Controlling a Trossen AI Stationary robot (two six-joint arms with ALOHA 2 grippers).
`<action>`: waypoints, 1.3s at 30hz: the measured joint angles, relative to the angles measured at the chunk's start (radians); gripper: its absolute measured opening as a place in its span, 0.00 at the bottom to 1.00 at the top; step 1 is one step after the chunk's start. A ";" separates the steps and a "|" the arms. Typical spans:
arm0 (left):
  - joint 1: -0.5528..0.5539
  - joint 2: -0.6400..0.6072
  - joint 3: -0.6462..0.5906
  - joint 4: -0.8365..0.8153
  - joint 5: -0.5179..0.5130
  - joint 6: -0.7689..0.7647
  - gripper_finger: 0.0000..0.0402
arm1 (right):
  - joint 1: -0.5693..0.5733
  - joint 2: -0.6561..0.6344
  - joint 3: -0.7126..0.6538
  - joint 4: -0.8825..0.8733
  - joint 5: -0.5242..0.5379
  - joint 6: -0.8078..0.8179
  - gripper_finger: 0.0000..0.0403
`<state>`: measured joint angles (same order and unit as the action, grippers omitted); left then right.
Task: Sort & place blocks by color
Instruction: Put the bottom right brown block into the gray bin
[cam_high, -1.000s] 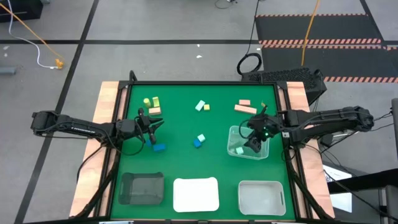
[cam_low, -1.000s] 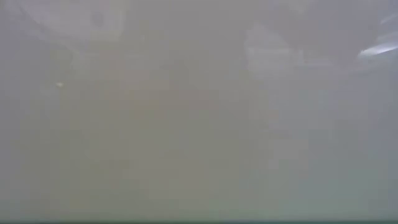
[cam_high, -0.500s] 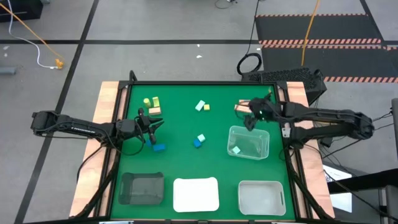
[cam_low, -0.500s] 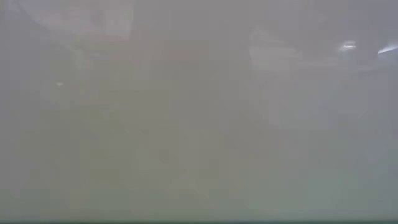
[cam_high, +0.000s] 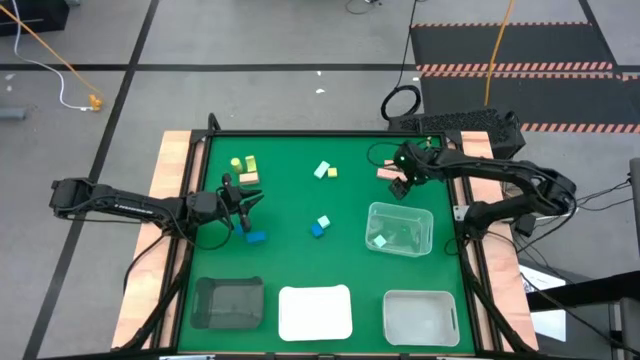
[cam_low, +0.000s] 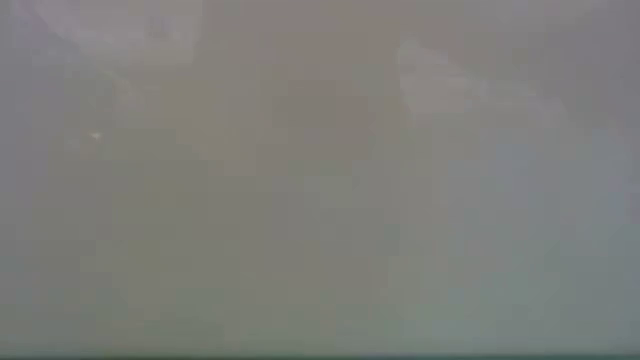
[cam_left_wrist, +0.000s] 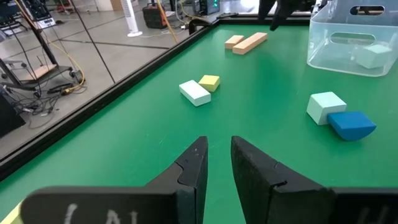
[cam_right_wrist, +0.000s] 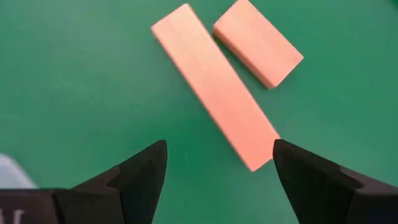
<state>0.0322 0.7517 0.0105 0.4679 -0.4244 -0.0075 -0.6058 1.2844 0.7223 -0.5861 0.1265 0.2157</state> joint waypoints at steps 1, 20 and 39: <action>0.000 0.000 0.000 0.000 0.000 0.000 0.18 | -0.012 0.010 0.000 0.002 0.000 -0.001 0.70; 0.000 0.000 0.000 0.000 0.000 0.000 0.18 | -0.133 0.153 0.004 0.042 -0.114 -0.114 0.55; 0.000 0.000 0.000 0.000 0.000 0.000 0.18 | -0.133 0.139 0.001 0.040 -0.130 -0.231 0.19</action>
<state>0.0322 0.7517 0.0109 0.4679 -0.4246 -0.0078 -0.7383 1.4239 0.7235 -0.5463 -0.0038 -0.0149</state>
